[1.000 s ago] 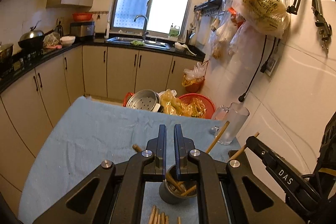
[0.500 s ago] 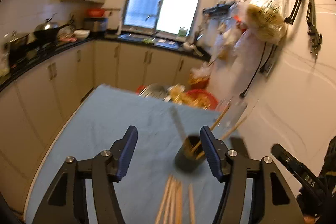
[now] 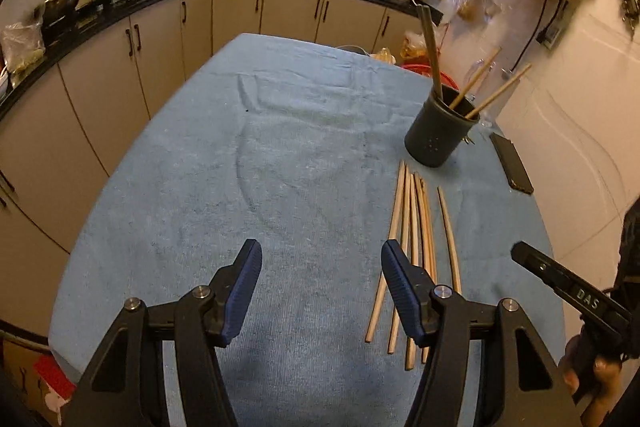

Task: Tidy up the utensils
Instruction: 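Lower both grippers onto the chopstick row and close each on one chopstick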

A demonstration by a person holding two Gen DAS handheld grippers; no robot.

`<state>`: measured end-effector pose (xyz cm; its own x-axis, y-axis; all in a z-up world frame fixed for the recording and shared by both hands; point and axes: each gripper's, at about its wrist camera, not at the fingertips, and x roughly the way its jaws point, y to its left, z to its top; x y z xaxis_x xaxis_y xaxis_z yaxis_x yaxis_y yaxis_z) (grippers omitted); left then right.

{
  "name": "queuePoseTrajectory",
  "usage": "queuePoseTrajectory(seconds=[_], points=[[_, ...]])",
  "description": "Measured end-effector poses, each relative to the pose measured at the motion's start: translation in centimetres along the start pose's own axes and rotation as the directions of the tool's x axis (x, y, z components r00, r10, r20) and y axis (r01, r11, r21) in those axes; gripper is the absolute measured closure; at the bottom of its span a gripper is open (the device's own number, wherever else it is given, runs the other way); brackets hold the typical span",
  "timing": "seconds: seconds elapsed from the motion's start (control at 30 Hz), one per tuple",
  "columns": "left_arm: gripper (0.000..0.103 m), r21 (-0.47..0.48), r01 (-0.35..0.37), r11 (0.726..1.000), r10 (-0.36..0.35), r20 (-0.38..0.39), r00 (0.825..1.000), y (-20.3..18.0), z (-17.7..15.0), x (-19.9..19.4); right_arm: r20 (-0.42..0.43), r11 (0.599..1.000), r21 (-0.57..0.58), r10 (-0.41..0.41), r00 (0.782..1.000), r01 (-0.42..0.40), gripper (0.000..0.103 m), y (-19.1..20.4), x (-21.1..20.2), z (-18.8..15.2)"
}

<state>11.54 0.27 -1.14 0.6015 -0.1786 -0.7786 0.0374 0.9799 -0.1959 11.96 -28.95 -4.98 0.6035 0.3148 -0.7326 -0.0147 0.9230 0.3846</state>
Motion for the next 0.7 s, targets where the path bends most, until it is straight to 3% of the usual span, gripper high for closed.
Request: queuePoseTrajectory(seconds=[0.2,0.7], points=[[0.04,0.039,0.014,0.999,-0.014,-0.001,1.0,-0.8,0.9,0.7,-0.034,1.0,0.001,0.023,0.999,-0.023,0.064,0.4,2.0,0.9],[0.04,0.052,0.048,0.997,-0.043,-0.108,0.993,-2.1,4.6,8.5,-0.17,0.995,-0.031,-0.096,0.981,0.092,0.077,-0.5,11.0,5.5]])
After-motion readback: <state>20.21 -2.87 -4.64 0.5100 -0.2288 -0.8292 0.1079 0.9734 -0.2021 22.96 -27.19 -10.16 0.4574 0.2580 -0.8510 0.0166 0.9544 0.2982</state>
